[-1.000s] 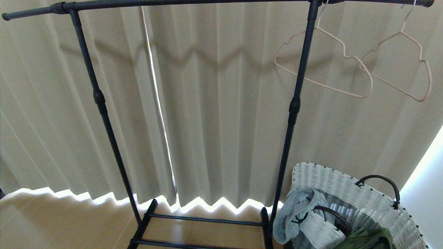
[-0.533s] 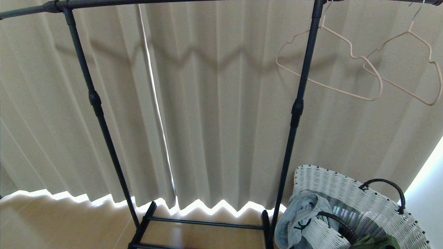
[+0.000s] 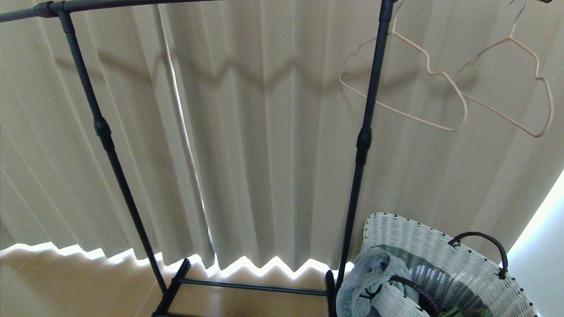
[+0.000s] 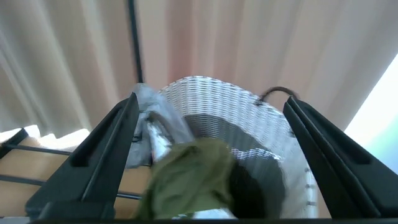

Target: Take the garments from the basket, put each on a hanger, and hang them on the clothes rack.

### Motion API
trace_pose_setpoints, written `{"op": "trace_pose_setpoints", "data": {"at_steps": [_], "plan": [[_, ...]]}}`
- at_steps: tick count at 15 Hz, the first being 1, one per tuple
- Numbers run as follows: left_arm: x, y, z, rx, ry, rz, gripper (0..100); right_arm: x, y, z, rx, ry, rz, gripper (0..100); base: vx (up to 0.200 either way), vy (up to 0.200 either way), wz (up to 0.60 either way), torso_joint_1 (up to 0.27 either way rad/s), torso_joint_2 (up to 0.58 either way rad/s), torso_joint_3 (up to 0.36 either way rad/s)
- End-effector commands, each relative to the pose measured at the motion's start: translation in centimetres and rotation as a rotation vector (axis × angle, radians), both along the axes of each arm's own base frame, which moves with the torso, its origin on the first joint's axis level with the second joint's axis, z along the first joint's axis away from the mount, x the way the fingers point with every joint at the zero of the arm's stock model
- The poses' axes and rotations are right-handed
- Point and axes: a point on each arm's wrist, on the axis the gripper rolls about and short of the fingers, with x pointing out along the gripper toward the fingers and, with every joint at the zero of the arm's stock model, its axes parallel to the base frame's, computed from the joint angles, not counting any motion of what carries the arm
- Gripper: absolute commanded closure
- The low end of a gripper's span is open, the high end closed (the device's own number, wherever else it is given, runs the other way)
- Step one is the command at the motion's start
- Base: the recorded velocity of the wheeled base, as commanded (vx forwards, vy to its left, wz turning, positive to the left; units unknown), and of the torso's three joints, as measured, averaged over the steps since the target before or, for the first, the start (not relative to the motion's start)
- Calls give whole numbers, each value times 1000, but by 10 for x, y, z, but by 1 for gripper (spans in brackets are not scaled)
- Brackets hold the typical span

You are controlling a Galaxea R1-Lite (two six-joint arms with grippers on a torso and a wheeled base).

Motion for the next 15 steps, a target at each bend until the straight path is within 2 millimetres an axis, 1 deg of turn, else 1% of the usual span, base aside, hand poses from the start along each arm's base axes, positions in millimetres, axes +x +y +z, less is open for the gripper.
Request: {"op": "trace_pose_setpoints", "data": {"at_steps": [1,8,10,11,12,13,15], "plan": [[0,0,0,0,-2,0,0,0,0,0,0,1,1,0,0,0,0,0,0,0],[0,0,0,0,-2,0,0,0,0,-1,-5,6,1,0,0,0,0,0,0,0],[0,0,0,0,-2,0,0,0,0,0,-32,10,0,0,0,0,0,0,0,0],[0,0,0,0,-2,0,0,-1,0,3,-86,16,10,0,0,0,0,0,0,0],[0,0,0,0,-2,0,0,0,0,7,-99,36,10,0,0,0,0,0,0,0],[0,0,0,0,-2,0,0,3,0,19,-164,91,34,0,0,0,0,0,0,0],[0,0,0,0,-2,0,0,16,-1,35,-202,201,60,0,0,0,0,0,0,0]]}}
